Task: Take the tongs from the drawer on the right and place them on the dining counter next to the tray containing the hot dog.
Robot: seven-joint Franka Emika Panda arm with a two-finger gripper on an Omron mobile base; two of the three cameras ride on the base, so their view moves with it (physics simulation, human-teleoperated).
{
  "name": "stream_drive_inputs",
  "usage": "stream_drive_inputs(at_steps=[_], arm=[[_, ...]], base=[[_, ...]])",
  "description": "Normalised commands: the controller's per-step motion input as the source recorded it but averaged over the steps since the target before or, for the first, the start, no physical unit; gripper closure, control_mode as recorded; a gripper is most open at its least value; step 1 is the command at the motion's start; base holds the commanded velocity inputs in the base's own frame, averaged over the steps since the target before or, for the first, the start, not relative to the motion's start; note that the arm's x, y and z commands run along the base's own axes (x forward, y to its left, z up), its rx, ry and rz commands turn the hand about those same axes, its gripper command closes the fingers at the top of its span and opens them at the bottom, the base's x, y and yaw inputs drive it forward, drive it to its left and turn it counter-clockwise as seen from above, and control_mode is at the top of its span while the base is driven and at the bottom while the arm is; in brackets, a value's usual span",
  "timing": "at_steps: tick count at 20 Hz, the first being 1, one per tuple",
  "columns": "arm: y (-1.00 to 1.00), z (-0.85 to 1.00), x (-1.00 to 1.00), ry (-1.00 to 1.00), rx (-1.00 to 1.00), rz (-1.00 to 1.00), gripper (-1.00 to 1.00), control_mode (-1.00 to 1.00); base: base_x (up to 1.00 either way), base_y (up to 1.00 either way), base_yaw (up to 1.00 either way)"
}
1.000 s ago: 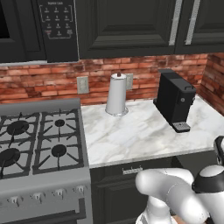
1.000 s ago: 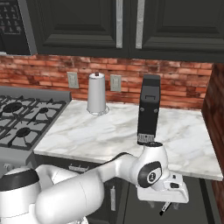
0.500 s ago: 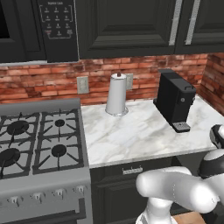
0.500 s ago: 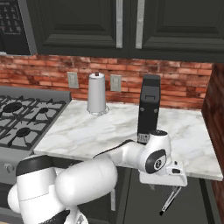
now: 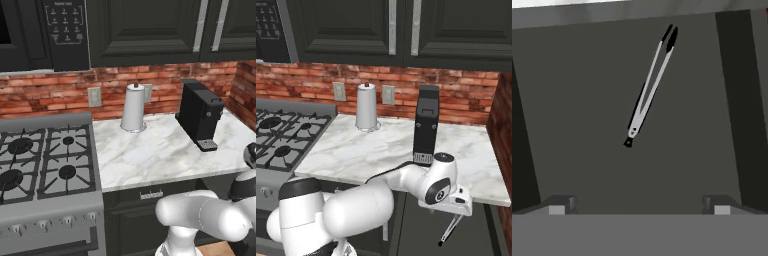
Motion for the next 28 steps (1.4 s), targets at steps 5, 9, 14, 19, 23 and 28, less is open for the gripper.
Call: stream_drive_inputs(at_steps=[5,9,14,19,23,28], arm=[[0.00,-0.11,0.01,-0.12,0.04,-0.10,-1.00,-1.00],[0.00,-0.03,0.10,0.00,0.04,-0.09,-1.00,-1.00],[0.00,-0.15,0.15,0.00,0.02,-0.11,-1.00,-1.00],[0.00,-0.27,0.12,0.00,0.00,-0.10,-1.00,-1.00],[0.00,-0.28,0.16,0.00,0.00,-0.02,-1.00,-1.00],[0.00,-0.23,0.08,0.00,0.00,0.00,-1.00,-1.00]], base=[[0.00,0.00,0.00],[0.00,0.00,0.00],[0.00,0.00,0.00],[0.00,0.00,0.00],[0.00,0.00,0.00],[0.00,0.00,0.00]])
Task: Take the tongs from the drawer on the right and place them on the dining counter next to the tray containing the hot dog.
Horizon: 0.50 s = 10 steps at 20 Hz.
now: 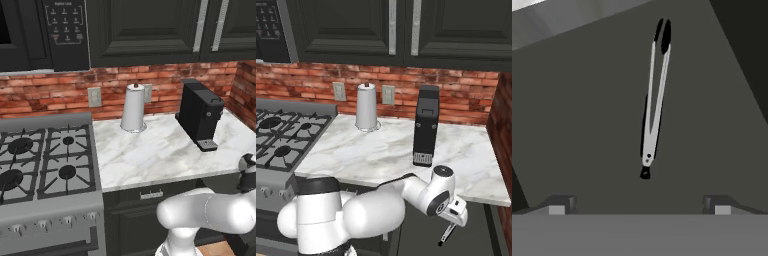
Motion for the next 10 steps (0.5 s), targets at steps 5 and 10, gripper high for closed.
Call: stream_drive_inputs(at_steps=[5,10], arm=[[0.00,-0.23,0.08,0.00,0.00,0.00,-1.00,-1.00],[0.00,-0.27,0.06,0.00,0.00,0.00,-1.00,-1.00]], base=[[0.00,0.00,0.00],[0.00,0.00,0.00]])
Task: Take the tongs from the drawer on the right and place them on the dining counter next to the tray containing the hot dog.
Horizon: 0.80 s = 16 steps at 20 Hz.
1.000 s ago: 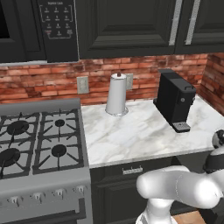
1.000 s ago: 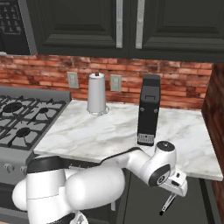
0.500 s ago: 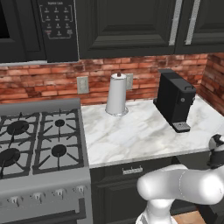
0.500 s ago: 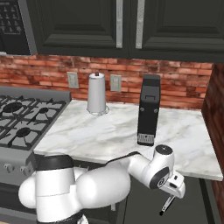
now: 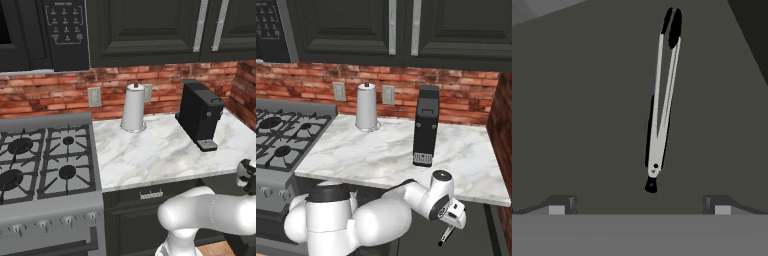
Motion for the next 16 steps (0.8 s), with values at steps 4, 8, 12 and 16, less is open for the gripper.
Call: stream_drive_inputs(at_steps=[4,8,12,16], arm=[[-0.01,-0.29,0.01,-0.02,0.00,0.00,-1.00,-1.00],[-0.09,-0.27,0.00,0.00,0.00,0.00,-1.00,-1.00],[-0.19,-0.20,0.00,0.00,0.00,0.00,-1.00,-1.00],[-0.19,-0.15,0.00,0.00,0.00,0.00,-1.00,-1.00]], base=[[0.00,0.00,0.00],[0.00,0.00,0.00],[0.00,0.00,0.00],[0.00,0.00,0.00]])
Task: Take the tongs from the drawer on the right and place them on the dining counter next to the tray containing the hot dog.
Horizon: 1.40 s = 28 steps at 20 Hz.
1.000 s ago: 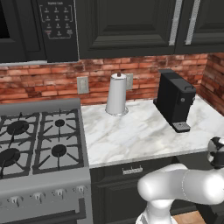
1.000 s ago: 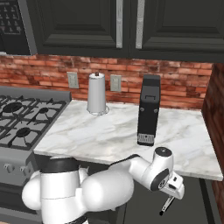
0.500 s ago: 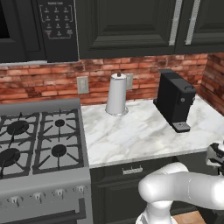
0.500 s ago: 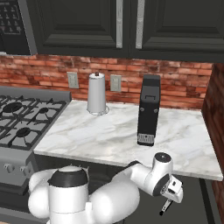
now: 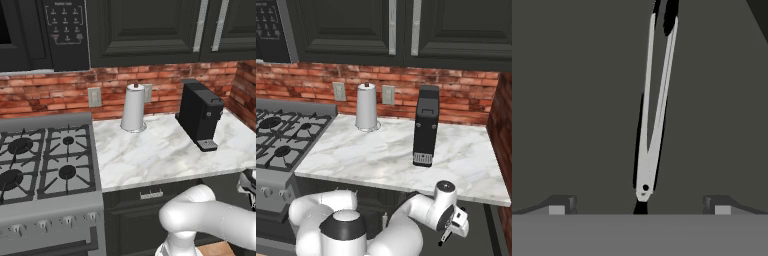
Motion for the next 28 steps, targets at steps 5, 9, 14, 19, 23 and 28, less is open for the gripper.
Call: stream_drive_inputs(at_steps=[5,9,14,19,23,28], arm=[[-0.04,-0.22,0.00,0.00,0.00,0.00,-1.00,-1.00],[0.00,-0.28,0.00,0.00,0.00,0.00,-1.00,-1.00],[0.00,-0.19,0.00,0.00,0.00,0.00,-1.00,-1.00],[-0.05,-0.11,0.00,0.00,0.02,0.00,-1.00,-1.00],[-0.05,-0.11,0.00,0.00,0.02,0.00,-1.00,-1.00],[0.00,-0.16,0.01,0.00,0.00,0.00,-1.00,-1.00]], base=[[0.00,0.00,0.00],[0.00,0.00,0.00],[0.00,0.00,0.00],[0.00,0.00,0.00],[0.00,0.00,0.00],[0.00,0.00,0.00]])
